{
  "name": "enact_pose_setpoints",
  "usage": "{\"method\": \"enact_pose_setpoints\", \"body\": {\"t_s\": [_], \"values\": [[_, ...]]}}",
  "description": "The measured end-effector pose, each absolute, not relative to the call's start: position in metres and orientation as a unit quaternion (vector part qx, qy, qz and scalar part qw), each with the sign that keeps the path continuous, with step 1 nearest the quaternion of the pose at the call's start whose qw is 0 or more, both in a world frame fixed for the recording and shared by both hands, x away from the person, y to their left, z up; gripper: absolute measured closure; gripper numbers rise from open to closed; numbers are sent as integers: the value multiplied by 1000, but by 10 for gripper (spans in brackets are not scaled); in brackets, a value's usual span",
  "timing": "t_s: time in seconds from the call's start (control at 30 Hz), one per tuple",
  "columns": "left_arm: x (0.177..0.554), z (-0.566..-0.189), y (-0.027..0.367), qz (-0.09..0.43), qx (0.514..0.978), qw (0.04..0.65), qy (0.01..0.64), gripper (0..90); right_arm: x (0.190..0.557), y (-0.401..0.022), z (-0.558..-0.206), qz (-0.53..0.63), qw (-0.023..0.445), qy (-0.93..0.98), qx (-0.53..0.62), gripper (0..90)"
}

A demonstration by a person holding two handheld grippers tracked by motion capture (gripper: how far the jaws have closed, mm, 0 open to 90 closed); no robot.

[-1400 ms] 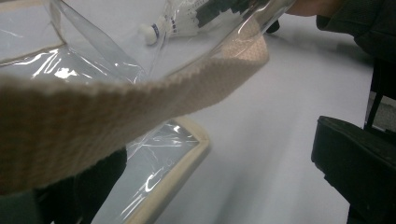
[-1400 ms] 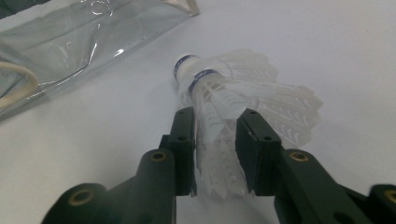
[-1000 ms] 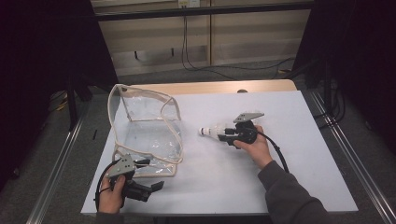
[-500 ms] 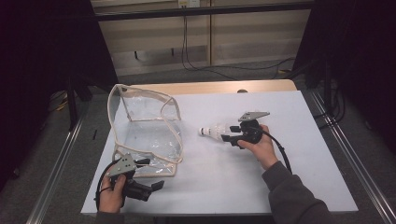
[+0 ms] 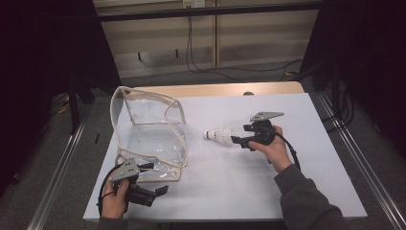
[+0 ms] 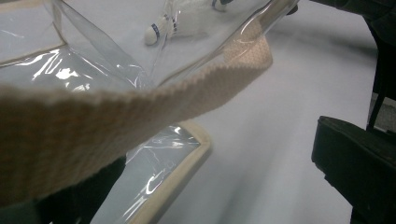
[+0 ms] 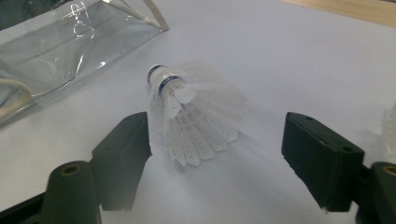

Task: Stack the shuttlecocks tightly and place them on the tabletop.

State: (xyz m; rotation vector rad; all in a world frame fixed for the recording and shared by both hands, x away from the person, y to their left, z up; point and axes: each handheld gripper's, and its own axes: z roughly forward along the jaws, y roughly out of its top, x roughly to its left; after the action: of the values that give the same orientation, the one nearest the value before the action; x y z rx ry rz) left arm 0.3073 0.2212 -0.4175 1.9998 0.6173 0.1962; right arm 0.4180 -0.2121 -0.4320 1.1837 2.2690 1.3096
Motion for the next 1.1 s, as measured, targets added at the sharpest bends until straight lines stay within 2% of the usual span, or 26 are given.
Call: {"method": "enact_pose_setpoints", "body": {"t_s": [0.37, 1.1], "values": [[307, -417, 221, 81, 826, 497, 254, 30, 421, -220, -427, 440, 148, 782, 416, 145], [307, -417, 221, 82, 826, 497, 251, 30, 444, -233, -410, 423, 172, 774, 438, 116]]}}
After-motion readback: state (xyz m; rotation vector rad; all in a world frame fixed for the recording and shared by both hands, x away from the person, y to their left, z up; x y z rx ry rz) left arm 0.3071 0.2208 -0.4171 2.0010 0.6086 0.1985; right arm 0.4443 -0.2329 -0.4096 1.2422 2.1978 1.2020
